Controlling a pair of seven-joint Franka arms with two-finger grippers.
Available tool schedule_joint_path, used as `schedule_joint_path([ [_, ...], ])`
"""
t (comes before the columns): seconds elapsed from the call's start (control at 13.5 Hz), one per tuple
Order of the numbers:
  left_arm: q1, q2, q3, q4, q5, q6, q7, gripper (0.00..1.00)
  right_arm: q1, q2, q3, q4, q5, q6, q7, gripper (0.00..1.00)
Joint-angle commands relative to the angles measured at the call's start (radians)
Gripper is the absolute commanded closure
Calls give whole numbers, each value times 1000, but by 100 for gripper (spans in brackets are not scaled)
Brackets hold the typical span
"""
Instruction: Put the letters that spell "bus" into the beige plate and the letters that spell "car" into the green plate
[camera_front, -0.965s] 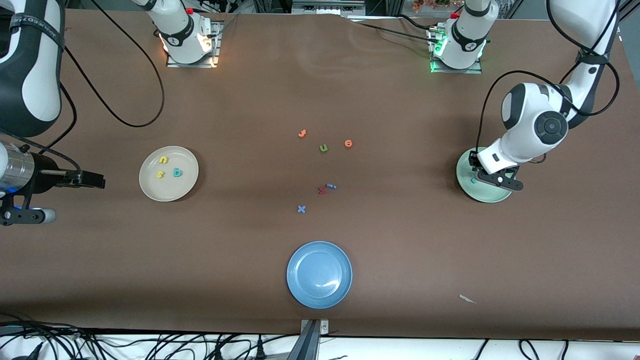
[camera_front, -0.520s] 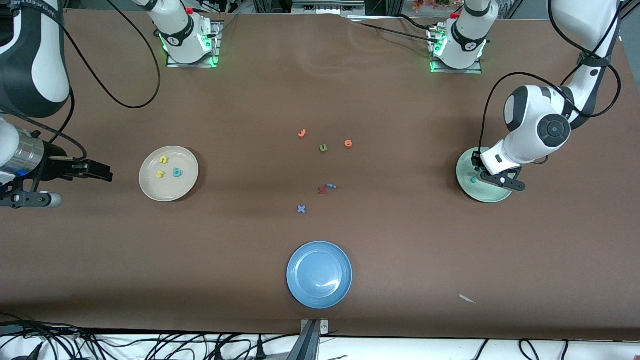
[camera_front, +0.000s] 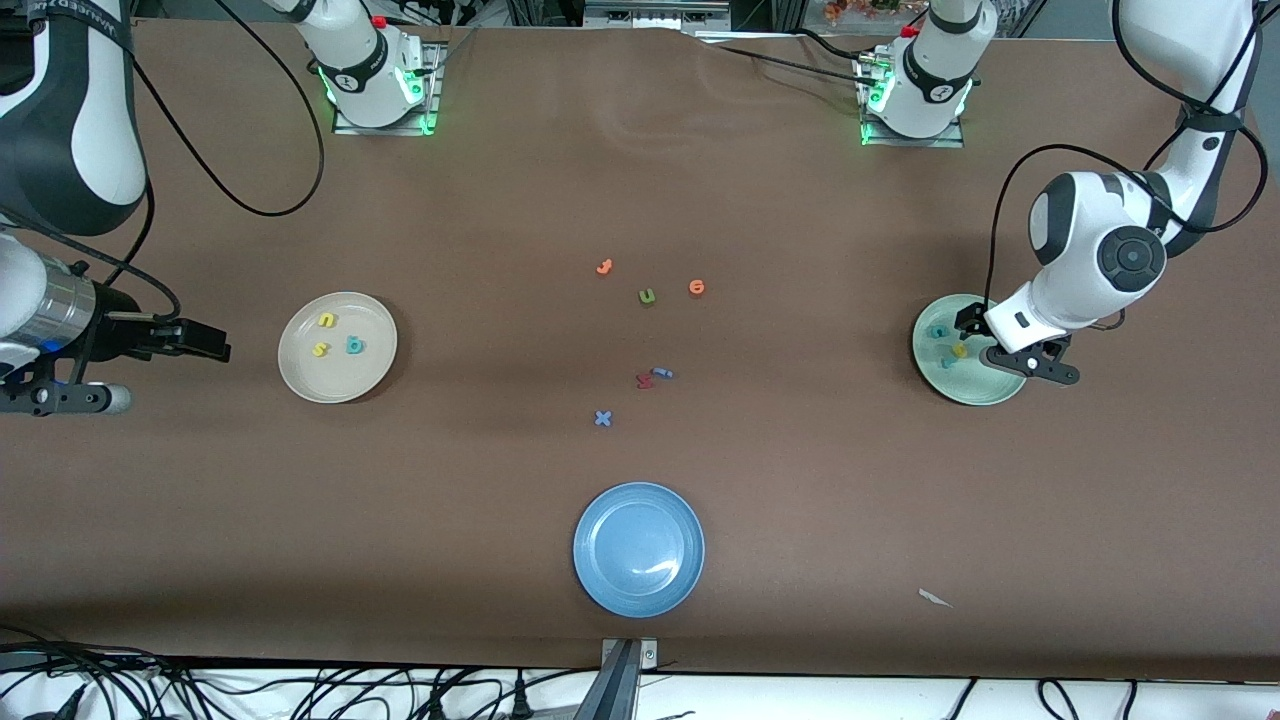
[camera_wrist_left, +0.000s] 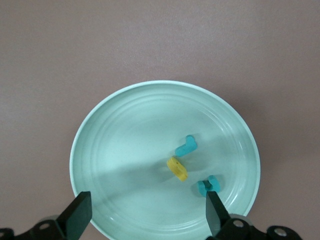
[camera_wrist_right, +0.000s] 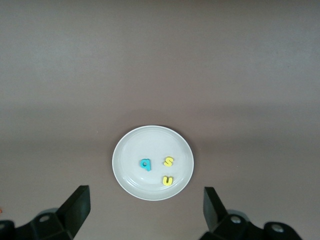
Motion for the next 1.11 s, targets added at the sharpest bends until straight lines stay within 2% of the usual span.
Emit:
schedule_joint_path([
  [0.0, 2, -103, -9, -5, 28, -51, 1, 0, -3, -32, 9, -39, -20, 16, 10, 0],
  [0.3, 0, -249, -32, 1, 19, -119, -7, 0, -3, -32, 9, -39, -20, 16, 10, 0],
  [0.45, -1, -336, -32, 23, -13, -208, -7, 0, -3, -32, 9, -39, -20, 16, 10, 0],
  [0.52, -1, -357, -32, 67, -24, -282, -8, 0, -3, -32, 9, -38, -20, 16, 10, 0],
  [0.74, -3, -349, -29, 315, -27, -564, -14, 0, -5, -32, 9, -39, -20, 16, 10, 0],
  [1.04, 0, -348, -14, 536, -97, -834, -76, 0, -5, -32, 9, -39, -20, 16, 10, 0],
])
